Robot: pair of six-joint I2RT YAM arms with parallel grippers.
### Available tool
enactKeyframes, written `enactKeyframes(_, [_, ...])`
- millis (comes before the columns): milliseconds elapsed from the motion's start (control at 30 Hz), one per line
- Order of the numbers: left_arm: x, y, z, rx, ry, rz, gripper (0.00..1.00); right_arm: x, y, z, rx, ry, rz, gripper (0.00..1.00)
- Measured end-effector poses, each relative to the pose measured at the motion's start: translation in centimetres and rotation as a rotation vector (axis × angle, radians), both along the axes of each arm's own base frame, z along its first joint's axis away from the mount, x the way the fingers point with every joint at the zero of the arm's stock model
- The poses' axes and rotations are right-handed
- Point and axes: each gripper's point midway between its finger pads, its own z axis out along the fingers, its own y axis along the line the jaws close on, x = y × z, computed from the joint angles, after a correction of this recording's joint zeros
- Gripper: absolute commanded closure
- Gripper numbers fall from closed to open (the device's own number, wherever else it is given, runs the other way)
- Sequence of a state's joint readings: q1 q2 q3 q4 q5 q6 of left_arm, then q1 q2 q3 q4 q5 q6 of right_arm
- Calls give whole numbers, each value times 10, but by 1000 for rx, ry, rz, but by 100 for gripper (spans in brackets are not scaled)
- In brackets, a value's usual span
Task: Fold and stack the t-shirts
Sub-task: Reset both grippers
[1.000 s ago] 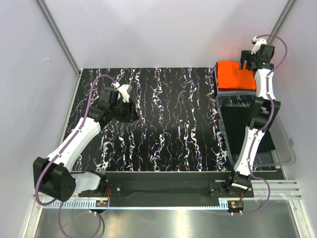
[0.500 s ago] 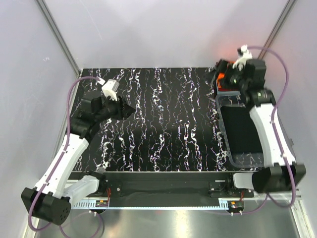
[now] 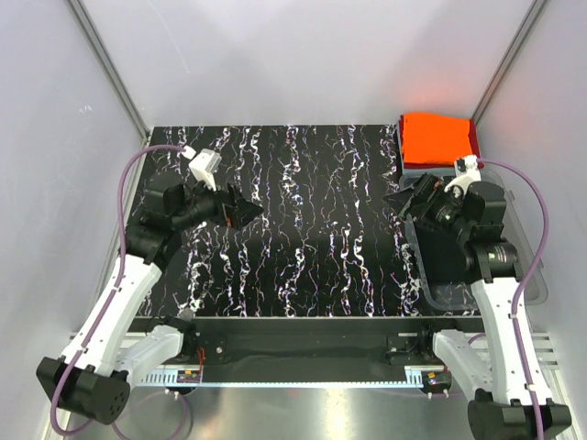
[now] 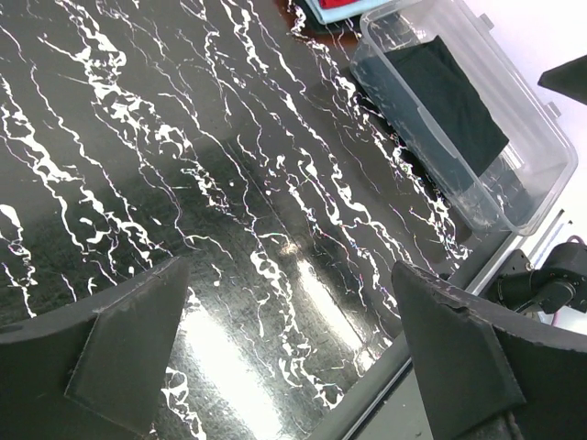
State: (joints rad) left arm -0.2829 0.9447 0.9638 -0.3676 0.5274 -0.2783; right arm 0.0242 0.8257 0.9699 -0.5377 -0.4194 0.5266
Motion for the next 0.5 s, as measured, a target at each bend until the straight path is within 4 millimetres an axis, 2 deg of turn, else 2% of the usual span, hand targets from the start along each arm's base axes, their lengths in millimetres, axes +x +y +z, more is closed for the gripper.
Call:
enactKeyframes(167, [-1,1,3,-2,-15,2,1,0,-2,3,6,-7,-19,0])
enactKeyframes(500, [-1,8,7,10,-49,34,1,2,-2,-7,6,24,-22,0])
